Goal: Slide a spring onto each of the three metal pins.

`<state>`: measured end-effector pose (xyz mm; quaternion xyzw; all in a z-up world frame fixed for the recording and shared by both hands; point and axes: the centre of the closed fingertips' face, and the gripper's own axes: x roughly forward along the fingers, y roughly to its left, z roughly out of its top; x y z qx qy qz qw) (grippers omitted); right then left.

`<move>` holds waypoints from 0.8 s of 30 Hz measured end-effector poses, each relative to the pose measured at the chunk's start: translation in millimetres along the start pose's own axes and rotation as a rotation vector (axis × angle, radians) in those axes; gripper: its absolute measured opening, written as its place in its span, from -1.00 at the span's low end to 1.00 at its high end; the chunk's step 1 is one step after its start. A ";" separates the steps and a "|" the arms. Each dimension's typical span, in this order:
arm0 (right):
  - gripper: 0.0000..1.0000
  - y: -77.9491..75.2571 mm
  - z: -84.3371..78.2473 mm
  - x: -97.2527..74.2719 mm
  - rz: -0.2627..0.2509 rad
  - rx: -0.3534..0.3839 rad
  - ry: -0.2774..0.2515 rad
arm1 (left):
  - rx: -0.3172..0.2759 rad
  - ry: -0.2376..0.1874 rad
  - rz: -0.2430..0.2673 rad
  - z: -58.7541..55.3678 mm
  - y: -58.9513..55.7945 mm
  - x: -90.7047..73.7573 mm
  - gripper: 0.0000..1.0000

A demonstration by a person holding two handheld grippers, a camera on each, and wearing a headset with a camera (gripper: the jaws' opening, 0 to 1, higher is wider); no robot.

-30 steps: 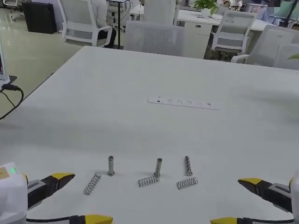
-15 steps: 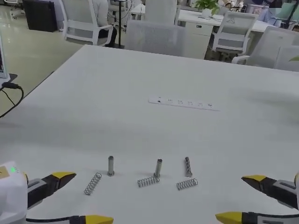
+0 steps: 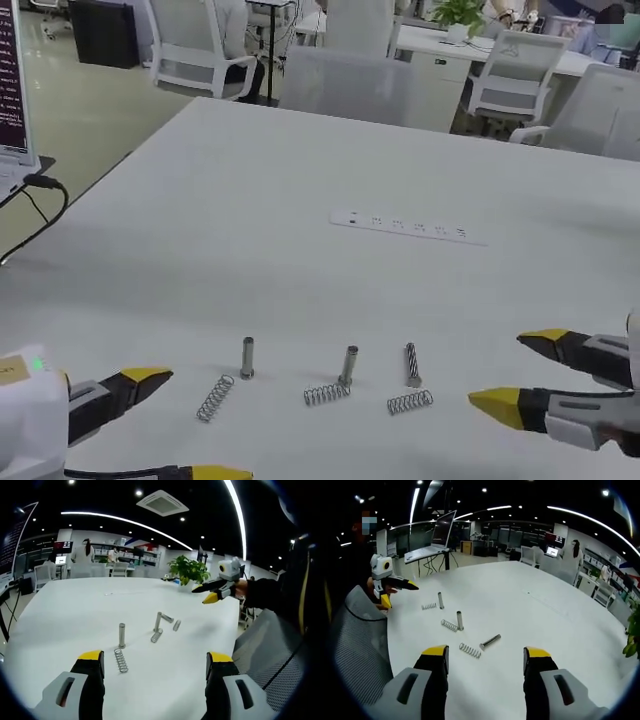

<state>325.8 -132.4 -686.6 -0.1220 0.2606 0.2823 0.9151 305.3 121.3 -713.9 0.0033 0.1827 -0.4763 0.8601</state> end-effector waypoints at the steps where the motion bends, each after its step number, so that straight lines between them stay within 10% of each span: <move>1: 0.16 -1.2 2.7 3.2 -0.001 -0.003 0.001 | 0.001 -0.001 0.000 0.4 -0.4 -0.1 0.62; 24: -0.20 -21.7 10.4 61.6 -0.019 0.040 0.108 | 0.019 -0.023 0.001 9.1 -16.3 -4.5 0.60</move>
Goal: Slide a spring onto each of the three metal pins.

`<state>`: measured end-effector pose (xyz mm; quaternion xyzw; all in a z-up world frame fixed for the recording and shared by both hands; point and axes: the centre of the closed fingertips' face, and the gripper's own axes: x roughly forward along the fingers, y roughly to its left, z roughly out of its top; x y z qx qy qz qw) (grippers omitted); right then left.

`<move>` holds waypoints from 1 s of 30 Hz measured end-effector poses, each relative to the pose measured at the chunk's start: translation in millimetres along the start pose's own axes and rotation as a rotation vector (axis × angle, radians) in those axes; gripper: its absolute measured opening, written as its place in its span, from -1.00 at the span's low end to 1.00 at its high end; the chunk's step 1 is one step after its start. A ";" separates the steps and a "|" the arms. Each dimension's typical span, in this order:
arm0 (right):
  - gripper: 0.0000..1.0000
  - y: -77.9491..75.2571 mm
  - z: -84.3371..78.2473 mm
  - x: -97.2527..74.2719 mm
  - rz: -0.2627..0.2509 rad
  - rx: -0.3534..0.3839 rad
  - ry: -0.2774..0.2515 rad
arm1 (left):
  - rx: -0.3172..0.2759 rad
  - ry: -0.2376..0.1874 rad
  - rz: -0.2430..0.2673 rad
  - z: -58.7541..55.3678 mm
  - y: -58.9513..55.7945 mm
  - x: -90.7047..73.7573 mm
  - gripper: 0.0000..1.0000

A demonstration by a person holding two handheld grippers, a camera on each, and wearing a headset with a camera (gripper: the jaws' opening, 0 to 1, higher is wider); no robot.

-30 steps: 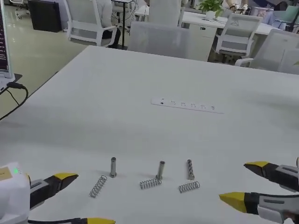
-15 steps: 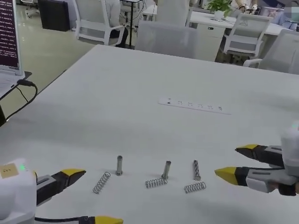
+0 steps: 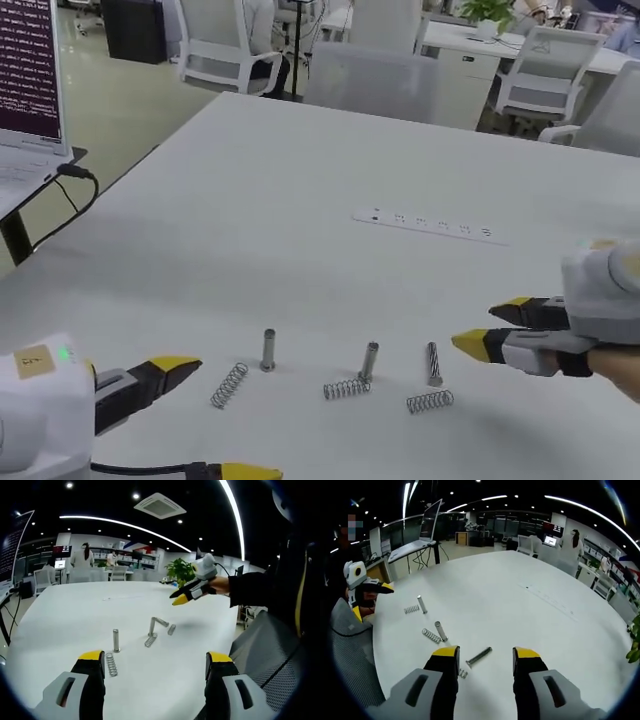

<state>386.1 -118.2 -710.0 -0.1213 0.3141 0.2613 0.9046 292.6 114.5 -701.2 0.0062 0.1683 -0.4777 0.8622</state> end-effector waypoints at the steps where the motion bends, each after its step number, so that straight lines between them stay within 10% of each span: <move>1: -0.21 -0.1 -1.6 3.0 -0.001 0.005 0.012 | 0.000 -0.001 0.000 0.2 -0.4 -0.2 0.60; 30: -0.62 -5.5 -37.5 62.5 -0.004 0.106 0.250 | 0.000 0.003 -0.014 -3.1 -4.4 1.9 0.58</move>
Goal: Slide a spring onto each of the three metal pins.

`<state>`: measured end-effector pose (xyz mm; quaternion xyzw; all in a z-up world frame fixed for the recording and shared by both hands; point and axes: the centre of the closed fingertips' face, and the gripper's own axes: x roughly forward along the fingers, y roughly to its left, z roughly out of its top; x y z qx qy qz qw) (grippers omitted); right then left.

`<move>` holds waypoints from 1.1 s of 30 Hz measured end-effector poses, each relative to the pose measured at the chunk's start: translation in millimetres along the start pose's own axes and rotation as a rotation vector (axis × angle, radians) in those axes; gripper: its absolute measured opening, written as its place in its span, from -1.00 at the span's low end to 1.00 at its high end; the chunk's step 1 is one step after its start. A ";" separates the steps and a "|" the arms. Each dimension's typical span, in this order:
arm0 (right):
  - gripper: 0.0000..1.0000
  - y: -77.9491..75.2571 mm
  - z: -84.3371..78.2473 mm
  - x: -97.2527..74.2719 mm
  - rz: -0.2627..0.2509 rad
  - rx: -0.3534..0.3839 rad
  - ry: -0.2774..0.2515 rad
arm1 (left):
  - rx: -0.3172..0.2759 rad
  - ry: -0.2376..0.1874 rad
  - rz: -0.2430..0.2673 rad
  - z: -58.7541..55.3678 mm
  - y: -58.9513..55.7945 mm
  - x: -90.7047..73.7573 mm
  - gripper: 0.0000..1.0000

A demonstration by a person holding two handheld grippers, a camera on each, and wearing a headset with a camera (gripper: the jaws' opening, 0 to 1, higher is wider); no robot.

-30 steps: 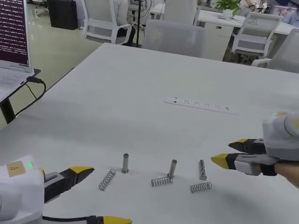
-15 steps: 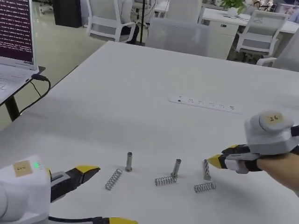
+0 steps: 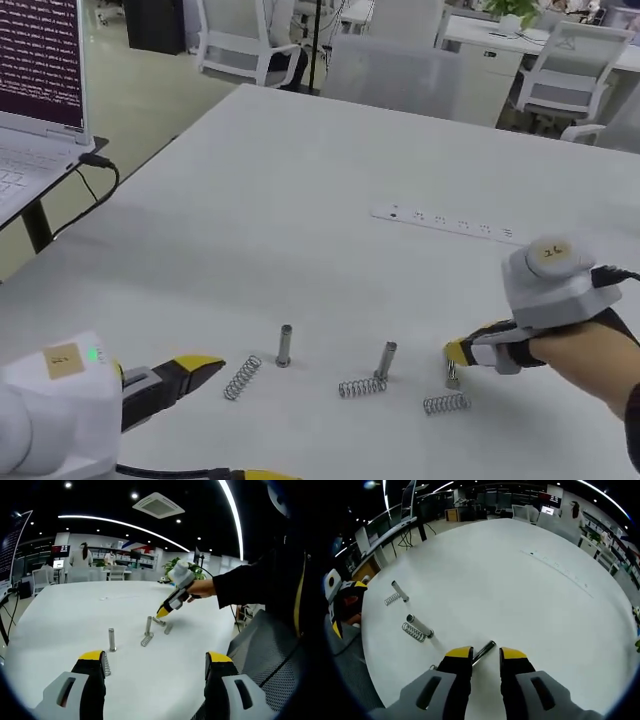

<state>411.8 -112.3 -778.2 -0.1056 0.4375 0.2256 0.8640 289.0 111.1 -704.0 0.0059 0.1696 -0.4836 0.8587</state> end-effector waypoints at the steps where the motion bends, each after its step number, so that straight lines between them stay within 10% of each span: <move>1: -0.62 0.8 -0.6 1.5 0.000 0.001 0.004 | 0.001 0.001 0.000 -0.4 -0.2 -0.1 0.58; 33: -0.83 0.5 -3.6 20.8 -0.039 -0.079 0.146 | -0.011 0.010 0.019 -5.9 2.6 -2.8 0.53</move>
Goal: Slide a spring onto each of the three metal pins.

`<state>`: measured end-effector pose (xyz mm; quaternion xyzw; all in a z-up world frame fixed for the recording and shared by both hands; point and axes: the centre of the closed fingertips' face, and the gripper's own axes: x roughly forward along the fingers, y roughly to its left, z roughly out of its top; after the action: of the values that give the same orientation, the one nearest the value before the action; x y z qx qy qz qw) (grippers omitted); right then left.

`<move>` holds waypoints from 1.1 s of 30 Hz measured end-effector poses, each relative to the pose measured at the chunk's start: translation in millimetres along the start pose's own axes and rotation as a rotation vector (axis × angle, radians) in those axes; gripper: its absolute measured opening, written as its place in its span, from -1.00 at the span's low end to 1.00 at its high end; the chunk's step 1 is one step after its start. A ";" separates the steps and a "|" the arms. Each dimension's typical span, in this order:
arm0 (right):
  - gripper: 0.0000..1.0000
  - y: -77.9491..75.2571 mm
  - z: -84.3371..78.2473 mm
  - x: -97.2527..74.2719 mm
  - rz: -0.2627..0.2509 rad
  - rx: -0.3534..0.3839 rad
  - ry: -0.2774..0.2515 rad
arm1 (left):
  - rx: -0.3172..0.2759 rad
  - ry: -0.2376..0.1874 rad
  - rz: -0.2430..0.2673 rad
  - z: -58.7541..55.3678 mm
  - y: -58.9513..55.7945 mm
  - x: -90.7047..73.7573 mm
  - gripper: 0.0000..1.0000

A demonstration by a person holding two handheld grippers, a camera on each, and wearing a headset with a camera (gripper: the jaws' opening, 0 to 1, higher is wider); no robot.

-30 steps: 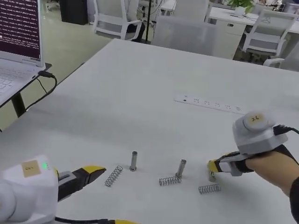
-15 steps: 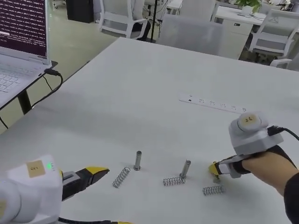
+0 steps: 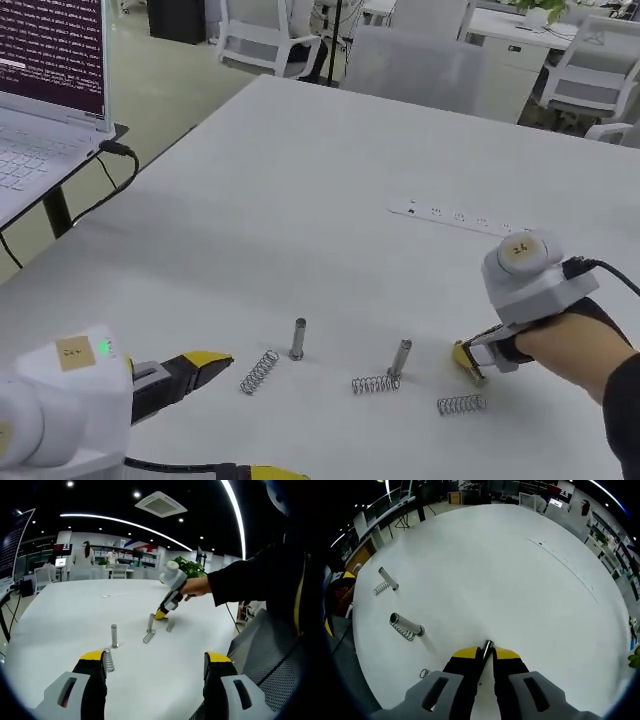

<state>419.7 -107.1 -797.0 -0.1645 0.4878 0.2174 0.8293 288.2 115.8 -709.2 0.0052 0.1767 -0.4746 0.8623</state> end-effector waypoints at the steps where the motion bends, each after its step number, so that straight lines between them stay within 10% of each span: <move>1: -0.83 0.3 0.4 0.3 -0.001 -0.007 0.005 | 0.000 -0.001 0.000 0.1 0.1 -0.1 0.53; 15: -0.87 0.0 2.3 1.5 0.004 0.000 0.069 | -0.002 -0.002 0.009 -0.2 2.7 -3.2 0.51; 33: -0.89 7.3 -0.9 -17.7 0.021 0.051 -0.013 | 0.008 -0.008 0.003 4.9 1.6 -3.7 0.50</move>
<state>407.6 -104.9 -782.4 -0.1366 0.4897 0.2146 0.8340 289.1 118.8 -703.7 0.0072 0.1714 -0.4740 0.8636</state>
